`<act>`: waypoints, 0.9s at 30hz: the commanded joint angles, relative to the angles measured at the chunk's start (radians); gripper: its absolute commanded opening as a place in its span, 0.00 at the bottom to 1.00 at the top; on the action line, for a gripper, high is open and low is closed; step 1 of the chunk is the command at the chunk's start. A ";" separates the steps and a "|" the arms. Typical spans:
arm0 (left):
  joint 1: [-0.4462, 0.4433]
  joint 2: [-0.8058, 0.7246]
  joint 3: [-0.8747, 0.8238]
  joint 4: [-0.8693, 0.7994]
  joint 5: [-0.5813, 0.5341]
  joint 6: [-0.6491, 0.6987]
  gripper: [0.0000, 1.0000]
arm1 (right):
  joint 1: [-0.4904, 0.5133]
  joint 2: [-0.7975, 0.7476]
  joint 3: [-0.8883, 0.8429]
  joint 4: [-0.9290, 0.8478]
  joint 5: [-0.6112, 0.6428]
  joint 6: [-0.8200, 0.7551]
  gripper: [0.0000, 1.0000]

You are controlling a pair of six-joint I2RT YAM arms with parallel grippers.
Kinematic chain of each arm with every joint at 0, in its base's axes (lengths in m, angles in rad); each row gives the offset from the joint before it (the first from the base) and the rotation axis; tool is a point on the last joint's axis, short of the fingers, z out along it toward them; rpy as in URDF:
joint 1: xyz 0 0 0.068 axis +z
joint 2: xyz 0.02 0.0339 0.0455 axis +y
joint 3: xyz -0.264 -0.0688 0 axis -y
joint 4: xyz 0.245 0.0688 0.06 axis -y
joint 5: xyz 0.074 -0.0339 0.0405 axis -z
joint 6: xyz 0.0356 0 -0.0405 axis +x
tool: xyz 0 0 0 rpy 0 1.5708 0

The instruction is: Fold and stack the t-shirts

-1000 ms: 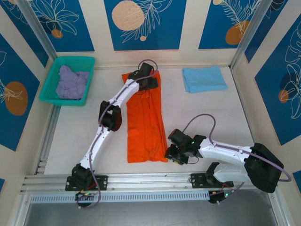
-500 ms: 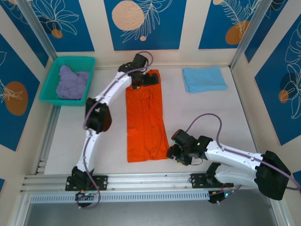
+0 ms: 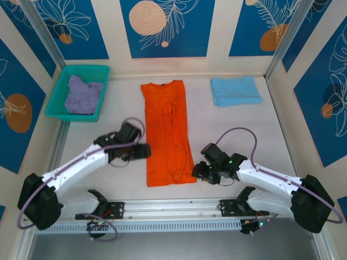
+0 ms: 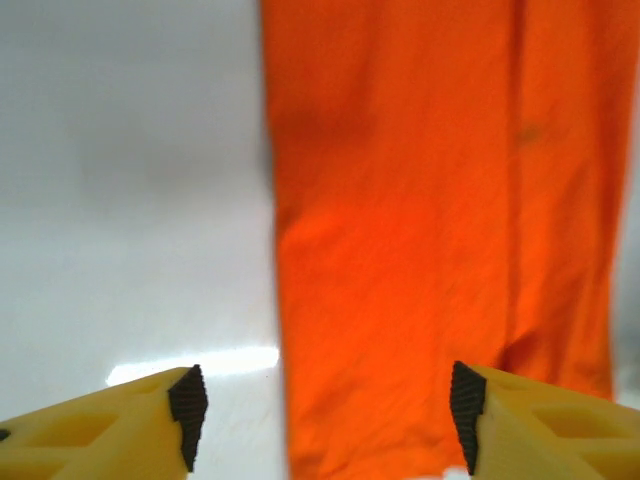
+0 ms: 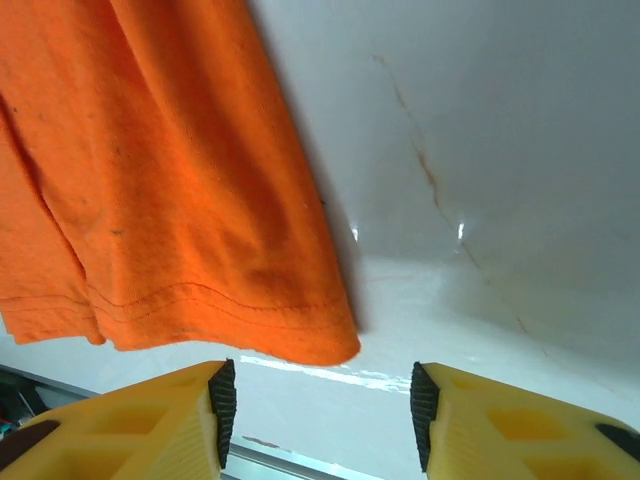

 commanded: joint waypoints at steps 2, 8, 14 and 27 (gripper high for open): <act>-0.061 -0.121 -0.207 0.080 0.097 -0.142 0.64 | -0.009 0.066 0.021 0.045 -0.060 -0.053 0.50; -0.116 -0.106 -0.335 0.234 0.174 -0.197 0.62 | -0.008 0.166 0.026 0.091 -0.086 -0.046 0.46; -0.119 -0.028 -0.371 0.368 0.245 -0.224 0.59 | -0.008 0.178 0.022 0.094 -0.084 -0.047 0.42; -0.138 0.044 -0.348 0.483 0.319 -0.250 0.54 | -0.022 0.208 0.033 0.110 -0.086 -0.064 0.28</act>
